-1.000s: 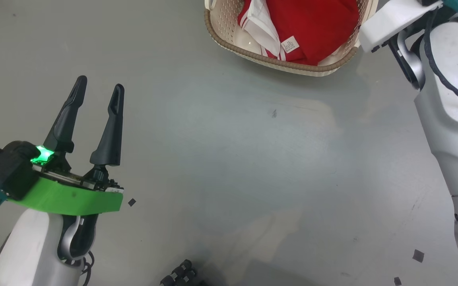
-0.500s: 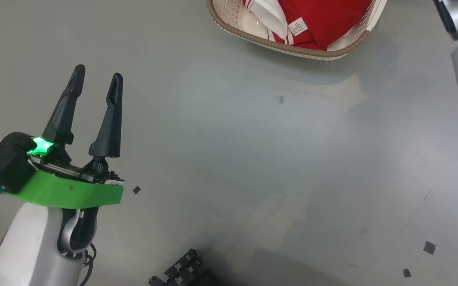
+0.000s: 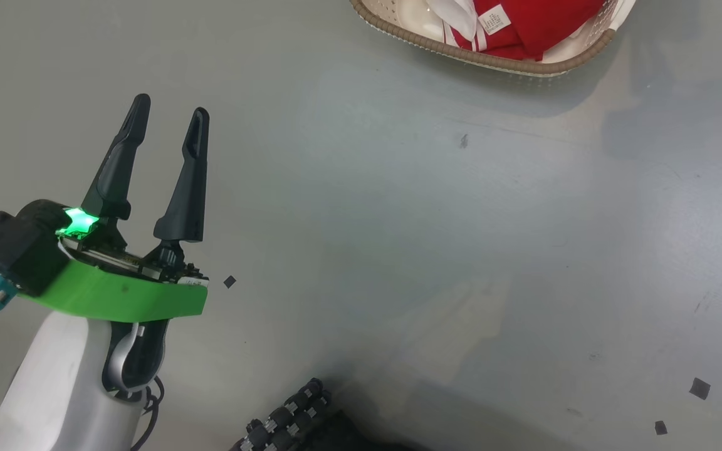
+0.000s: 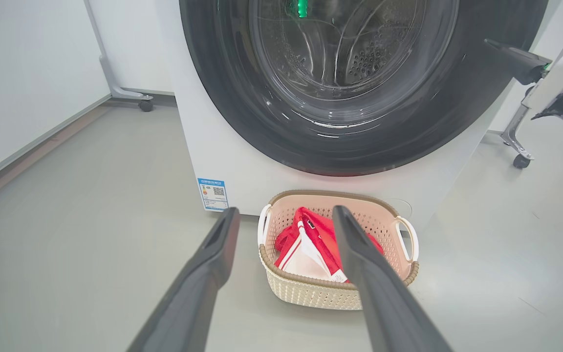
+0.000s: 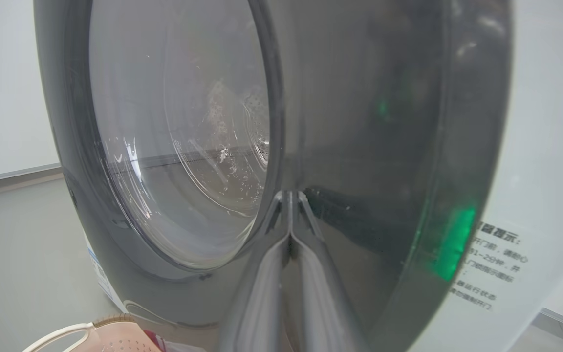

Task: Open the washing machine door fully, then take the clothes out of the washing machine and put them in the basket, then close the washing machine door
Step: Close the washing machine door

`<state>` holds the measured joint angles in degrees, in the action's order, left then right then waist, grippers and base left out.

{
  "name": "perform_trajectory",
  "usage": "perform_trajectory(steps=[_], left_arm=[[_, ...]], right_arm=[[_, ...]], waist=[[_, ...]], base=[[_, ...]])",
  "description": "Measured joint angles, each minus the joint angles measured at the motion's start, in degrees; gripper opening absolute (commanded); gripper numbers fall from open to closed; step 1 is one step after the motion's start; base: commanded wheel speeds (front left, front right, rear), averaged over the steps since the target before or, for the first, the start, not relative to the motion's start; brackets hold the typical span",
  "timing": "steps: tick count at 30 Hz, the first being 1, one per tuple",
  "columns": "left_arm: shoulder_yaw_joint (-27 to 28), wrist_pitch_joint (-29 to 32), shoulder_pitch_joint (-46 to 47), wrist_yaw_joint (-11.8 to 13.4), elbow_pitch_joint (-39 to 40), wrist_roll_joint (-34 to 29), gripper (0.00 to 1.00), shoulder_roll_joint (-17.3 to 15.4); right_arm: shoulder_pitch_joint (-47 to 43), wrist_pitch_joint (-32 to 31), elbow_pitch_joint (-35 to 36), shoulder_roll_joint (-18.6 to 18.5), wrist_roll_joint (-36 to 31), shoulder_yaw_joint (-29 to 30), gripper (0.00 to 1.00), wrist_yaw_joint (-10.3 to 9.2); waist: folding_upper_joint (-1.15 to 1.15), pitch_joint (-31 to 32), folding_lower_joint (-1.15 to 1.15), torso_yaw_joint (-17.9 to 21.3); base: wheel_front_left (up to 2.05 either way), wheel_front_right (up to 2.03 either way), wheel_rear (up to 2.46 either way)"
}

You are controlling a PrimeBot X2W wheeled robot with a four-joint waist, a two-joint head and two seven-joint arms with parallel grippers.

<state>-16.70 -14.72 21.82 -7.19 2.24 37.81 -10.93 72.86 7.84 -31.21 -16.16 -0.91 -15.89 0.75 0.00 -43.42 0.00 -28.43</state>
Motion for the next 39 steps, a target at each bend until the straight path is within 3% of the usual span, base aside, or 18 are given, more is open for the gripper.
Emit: perform_trajectory(steps=[8, 30, 39], left_arm=[[-0.1, 0.0, 0.6, 0.0, -0.2, 0.5, 1.0, 0.5], [0.3, 0.0, 2.0, 0.0, -1.6, 1.0, 1.0, 1.6], [1.8, 0.0, 2.3, 0.0, -2.5, -0.2, 1.0, 2.1]], right_arm=[[2.7, 0.1, -1.6, -0.2, -1.3, 1.4, 0.0, -3.88], [5.1, 3.3, -6.9, 1.1, -2.3, 2.1, 0.0, -5.53], [-3.9, 5.7, -9.7, 1.2, -0.4, 3.6, 0.0, -6.47]], waist=[[0.0, -0.5, 0.0, -0.6], [0.0, -0.6, 0.0, -1.0], [0.0, 3.2, 0.0, -0.3]], base=[[0.0, 0.0, 0.0], [0.0, 0.0, 0.0], [0.0, 0.0, 0.0]])
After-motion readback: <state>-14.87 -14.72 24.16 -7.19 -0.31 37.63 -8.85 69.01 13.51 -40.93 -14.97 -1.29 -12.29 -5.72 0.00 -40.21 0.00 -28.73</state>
